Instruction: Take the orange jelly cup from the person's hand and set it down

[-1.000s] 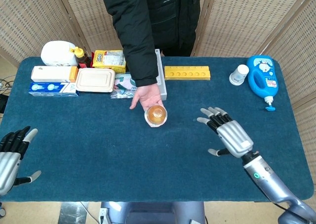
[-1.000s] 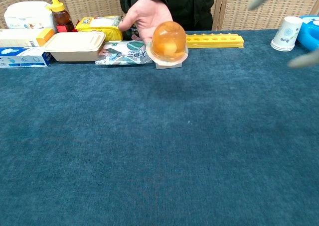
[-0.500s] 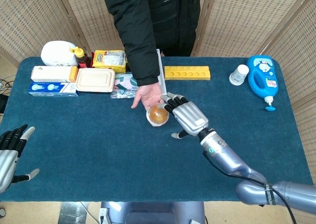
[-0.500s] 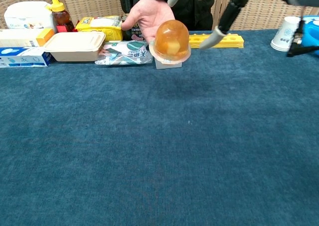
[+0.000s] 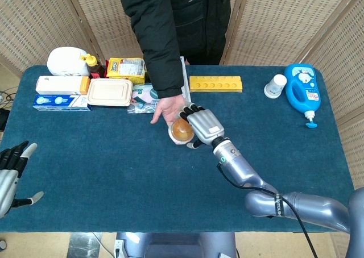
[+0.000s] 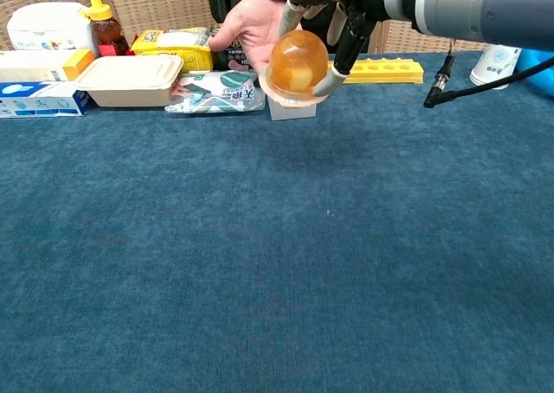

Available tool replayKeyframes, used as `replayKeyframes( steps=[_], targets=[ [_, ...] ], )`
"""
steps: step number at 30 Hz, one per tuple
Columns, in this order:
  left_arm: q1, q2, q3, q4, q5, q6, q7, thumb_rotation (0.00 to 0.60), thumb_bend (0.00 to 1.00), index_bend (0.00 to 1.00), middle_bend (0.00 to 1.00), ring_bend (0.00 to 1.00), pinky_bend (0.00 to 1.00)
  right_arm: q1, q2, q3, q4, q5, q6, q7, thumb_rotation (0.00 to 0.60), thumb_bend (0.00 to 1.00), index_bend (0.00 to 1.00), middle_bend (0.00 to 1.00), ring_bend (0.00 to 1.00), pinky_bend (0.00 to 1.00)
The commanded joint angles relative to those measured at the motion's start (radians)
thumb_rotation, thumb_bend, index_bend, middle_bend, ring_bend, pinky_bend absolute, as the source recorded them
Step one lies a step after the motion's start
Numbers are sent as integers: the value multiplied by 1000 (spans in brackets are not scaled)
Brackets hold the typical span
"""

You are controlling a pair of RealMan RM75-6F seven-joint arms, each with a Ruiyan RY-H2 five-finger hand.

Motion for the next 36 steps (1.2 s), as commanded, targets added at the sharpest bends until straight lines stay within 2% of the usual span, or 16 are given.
replayKeyframes(
  steps=[1,6,10,14,21,24,29,36],
  targets=[
    [-4,2,-4,1,-9,-4,-3,600,20,0,0,0,14,3,-31,-8,39,-36,31,16,600,149,353,277,233,431],
    [-17,-1,-11,3,-39,-22,5,600,21,0,0,0,14,-8,-102,-11,113,-139,108,77,600,201,510,423,397,567],
    [-23,-4,-14,0,-54,-27,15,600,20,0,0,0,14,-26,-120,-18,133,-220,150,138,600,249,569,492,475,618],
    [-25,-7,-14,-2,-57,-29,23,600,20,0,0,0,14,-50,-92,-21,97,-262,174,171,600,268,582,506,478,620],
    [-26,-2,-15,-1,-58,-28,10,600,21,0,0,0,14,-143,77,-56,-49,-343,242,175,600,279,588,511,478,620],
    [-28,1,-14,-1,-57,-32,5,600,20,0,0,0,14,-183,133,-81,-77,-361,253,188,600,281,589,512,479,620],
    [-28,0,-10,-3,-50,-34,10,600,21,0,0,0,14,-240,156,-137,-22,-361,234,237,600,284,589,512,477,617],
    [-25,-13,-5,-8,-50,-29,40,600,20,0,0,0,14,-253,76,-187,117,-348,146,294,600,290,590,512,477,613]
  ],
)
